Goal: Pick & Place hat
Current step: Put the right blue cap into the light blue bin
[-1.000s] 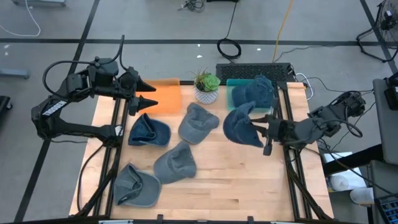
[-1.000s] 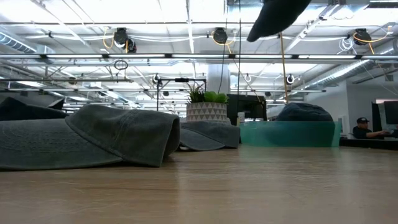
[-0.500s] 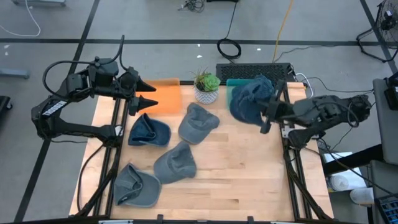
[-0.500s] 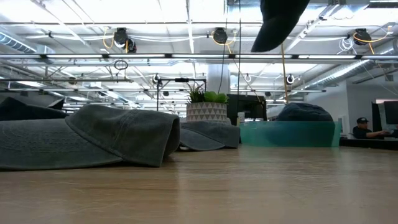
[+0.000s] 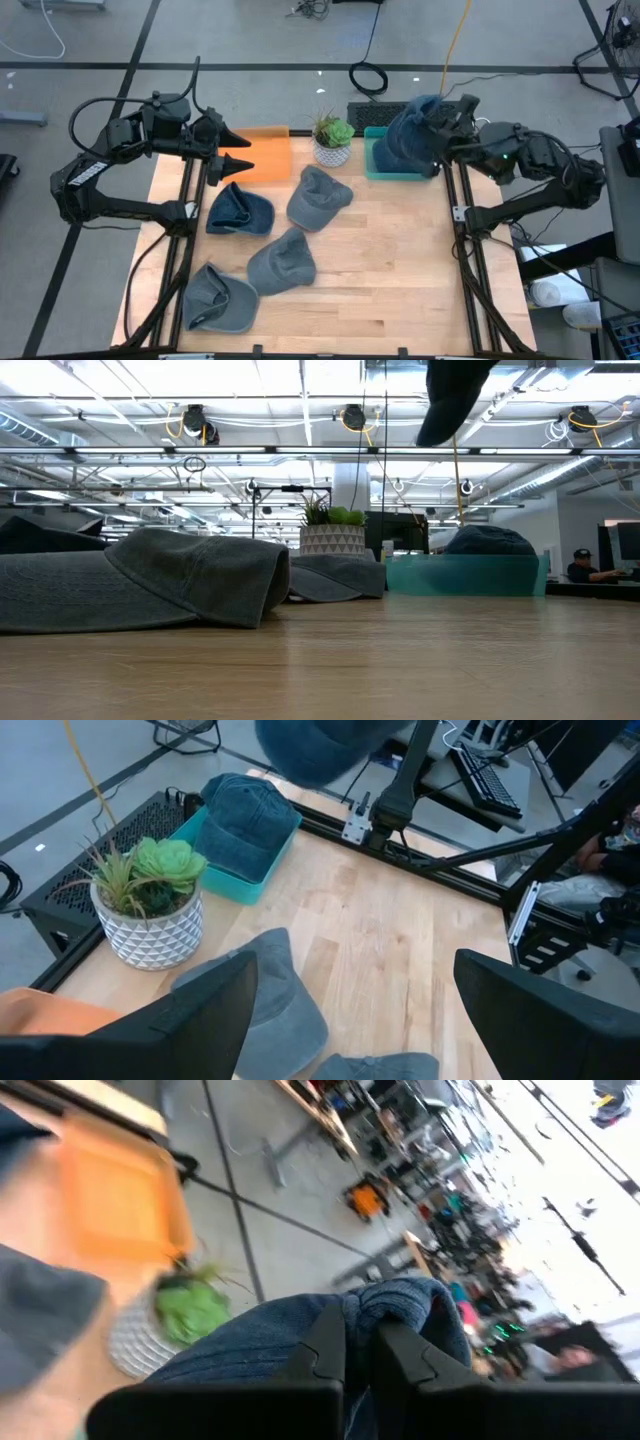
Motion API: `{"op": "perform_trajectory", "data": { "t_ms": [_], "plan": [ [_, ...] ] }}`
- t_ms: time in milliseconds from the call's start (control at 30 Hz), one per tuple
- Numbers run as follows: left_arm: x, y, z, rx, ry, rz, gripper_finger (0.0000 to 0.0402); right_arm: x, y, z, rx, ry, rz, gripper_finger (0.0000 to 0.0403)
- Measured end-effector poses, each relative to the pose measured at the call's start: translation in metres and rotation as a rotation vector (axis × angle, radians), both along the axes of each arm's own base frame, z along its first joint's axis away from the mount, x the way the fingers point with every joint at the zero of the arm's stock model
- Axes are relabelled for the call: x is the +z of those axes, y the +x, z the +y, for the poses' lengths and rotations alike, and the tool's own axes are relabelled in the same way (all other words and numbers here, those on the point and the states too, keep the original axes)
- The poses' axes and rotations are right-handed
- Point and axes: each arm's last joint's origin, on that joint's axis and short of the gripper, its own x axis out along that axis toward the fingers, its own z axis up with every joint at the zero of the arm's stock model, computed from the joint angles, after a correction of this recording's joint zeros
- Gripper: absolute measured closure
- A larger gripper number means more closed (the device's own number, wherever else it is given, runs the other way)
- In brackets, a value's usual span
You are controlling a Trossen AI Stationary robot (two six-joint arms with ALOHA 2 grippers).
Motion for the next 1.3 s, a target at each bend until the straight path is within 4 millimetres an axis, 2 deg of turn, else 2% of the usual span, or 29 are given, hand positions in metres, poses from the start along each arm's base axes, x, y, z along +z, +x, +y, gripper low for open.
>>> {"op": "perform_trajectory", "data": {
  "t_ms": [100,267,500,767,933,1300],
  "plan": [
    [0.000,0.000,0.000,-0.008,0.019,0.002,0.0055,-0.001,0.001,-0.012,-0.033,0.006,0.013,0.0397],
    [0.001,0.000,0.000,-0.022,0.052,-0.005,0.0055,-0.005,0.004,-0.036,-0.052,0.112,-0.017,0.0397],
    [0.005,0.002,0.001,-0.024,0.074,-0.047,0.0055,-0.022,0.012,-0.065,-0.081,0.235,0.043,0.0397],
    [0.005,0.002,0.001,-0.015,0.105,-0.038,0.0055,-0.043,0.020,-0.093,-0.193,0.316,0.075,0.0397],
    [0.004,0.002,0.003,0.025,0.171,-0.020,0.0055,-0.064,0.028,-0.102,-0.177,0.384,0.050,0.0397],
    [0.004,0.002,0.003,0.014,0.174,-0.020,0.0055,-0.109,0.044,-0.108,-0.167,0.504,-0.025,0.0397]
  ]
}}
